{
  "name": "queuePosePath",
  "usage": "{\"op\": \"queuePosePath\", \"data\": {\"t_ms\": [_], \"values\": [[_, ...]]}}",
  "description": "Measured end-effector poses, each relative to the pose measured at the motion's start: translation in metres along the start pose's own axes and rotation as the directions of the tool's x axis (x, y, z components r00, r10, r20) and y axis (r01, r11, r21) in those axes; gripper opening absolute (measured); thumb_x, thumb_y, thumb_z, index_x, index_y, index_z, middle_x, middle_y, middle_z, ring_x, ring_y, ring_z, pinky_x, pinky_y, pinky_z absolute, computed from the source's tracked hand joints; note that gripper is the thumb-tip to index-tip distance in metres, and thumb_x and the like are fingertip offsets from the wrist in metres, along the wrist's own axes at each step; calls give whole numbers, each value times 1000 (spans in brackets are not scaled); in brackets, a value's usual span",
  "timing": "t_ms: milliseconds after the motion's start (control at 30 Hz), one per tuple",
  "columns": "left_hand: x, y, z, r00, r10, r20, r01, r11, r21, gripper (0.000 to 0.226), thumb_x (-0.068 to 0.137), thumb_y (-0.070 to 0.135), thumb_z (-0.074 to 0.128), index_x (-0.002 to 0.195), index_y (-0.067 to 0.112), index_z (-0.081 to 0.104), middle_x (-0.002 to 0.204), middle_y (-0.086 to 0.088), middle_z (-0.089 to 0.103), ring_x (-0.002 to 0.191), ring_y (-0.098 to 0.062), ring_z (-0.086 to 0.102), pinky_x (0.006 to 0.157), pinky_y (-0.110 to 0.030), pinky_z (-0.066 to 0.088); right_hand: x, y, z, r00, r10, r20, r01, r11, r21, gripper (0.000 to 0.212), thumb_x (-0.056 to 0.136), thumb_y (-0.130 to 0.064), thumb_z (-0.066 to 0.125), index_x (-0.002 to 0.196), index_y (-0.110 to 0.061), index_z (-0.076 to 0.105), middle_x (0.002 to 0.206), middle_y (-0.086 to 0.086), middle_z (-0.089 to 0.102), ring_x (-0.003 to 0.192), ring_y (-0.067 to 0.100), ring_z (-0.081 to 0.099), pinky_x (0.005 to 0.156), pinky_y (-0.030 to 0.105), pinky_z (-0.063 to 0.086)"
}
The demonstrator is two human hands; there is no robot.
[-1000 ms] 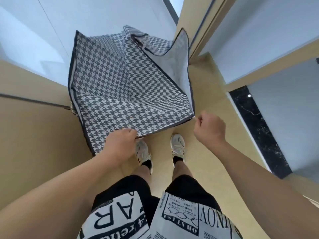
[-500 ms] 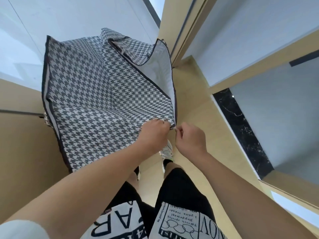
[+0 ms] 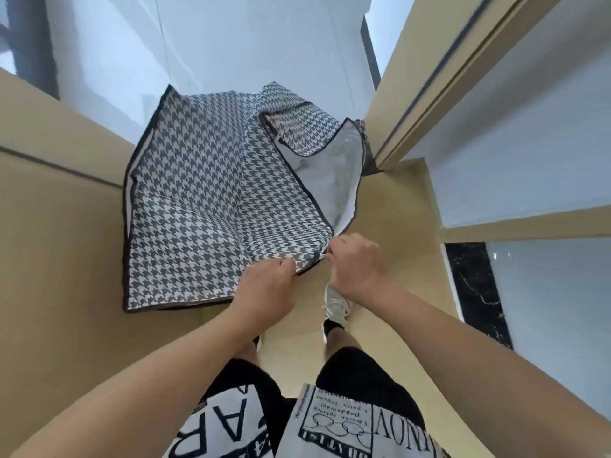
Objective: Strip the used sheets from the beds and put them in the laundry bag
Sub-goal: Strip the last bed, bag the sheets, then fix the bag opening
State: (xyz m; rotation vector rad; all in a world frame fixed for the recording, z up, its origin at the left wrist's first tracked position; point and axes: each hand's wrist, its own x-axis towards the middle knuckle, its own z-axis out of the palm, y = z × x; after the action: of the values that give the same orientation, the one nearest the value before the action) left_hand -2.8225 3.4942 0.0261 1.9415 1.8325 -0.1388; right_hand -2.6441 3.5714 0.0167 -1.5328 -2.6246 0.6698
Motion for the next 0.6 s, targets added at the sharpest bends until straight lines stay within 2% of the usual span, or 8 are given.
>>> {"op": "queuePosePath", "data": {"t_ms": [100, 200, 267, 333, 400, 500, 567, 600], "values": [[5, 6, -3, 998, -42, -43, 41, 999, -18, 31, 67, 5, 82, 67, 12, 51, 54, -4, 51, 44, -27, 48, 42, -31, 35, 12, 9, -8, 997, -72, 19, 72, 997, -32, 39, 46, -3, 88, 65, -13, 56, 59, 4, 56, 53, 28, 55, 50, 24, 24], [5, 11, -7, 996, -89, -12, 88, 996, -30, 29, 72, 6, 79, 68, 11, 50, 58, -6, 52, 49, -29, 51, 43, -35, 42, 18, 12, -8, 993, -118, -1, 118, 993, -15, 36, 52, -3, 88, 67, -13, 57, 62, 4, 58, 56, 29, 57, 49, 24, 28], [6, 9, -10, 984, -135, 115, 140, 989, -42, 18, 86, 17, 69, 77, 12, 54, 70, -6, 59, 66, -31, 59, 56, -40, 51, 11, 13, -1, 990, -138, -8, 138, 989, 47, 34, 58, -2, 87, 68, -12, 57, 63, 4, 58, 58, 29, 57, 49, 25, 31], [20, 6, -18, 958, -149, 246, 179, 978, -104, 27, 99, 38, 59, 83, 17, 59, 76, -1, 62, 76, -25, 62, 67, -38, 51, -6, 15, 9, 994, -107, 7, 106, 988, 108, 34, 60, 1, 85, 69, -13, 55, 64, 4, 57, 59, 28, 55, 48, 27, 32], [55, 7, -28, 962, -159, 222, 197, 967, -164, 40, 103, 53, 49, 85, 19, 62, 77, 3, 61, 75, -21, 58, 67, -35, 47, -17, 15, 18, 999, -43, 31, 39, 992, 118, 36, 57, 3, 84, 69, -13, 54, 64, 2, 56, 59, 27, 52, 46, 29, 32], [127, 22, -19, 966, -90, 243, 134, 976, -170, 35, 104, 48, 46, 114, 20, 66, 110, -2, 65, 103, -27, 61, 82, -39, 51, -26, 10, 22, 999, 40, 25, -43, 992, 123, 39, 48, 4, 86, 67, -13, 56, 62, 1, 55, 57, 26, 52, 50, 23, 22], [167, 43, 1, 928, 63, 366, 1, 985, -170, 34, 103, 33, 48, 131, 19, 61, 136, -5, 56, 127, -32, 53, 97, -41, 47, -28, 9, 24, 998, 68, -18, -65, 990, 125, 37, 48, 3, 85, 66, -13, 56, 62, 1, 55, 56, 26, 53, 53, 23, 19], [180, 52, 10, 882, 144, 448, -63, 979, -192, 39, 102, 24, 49, 139, 16, 57, 148, -5, 51, 137, -30, 46, 105, -39, 43, -30, 10, 25, 996, 75, -44, -68, 988, 136, 34, 51, 1, 82, 67, -13, 56, 63, 2, 55, 57, 27, 52, 54, 24, 19]]}}
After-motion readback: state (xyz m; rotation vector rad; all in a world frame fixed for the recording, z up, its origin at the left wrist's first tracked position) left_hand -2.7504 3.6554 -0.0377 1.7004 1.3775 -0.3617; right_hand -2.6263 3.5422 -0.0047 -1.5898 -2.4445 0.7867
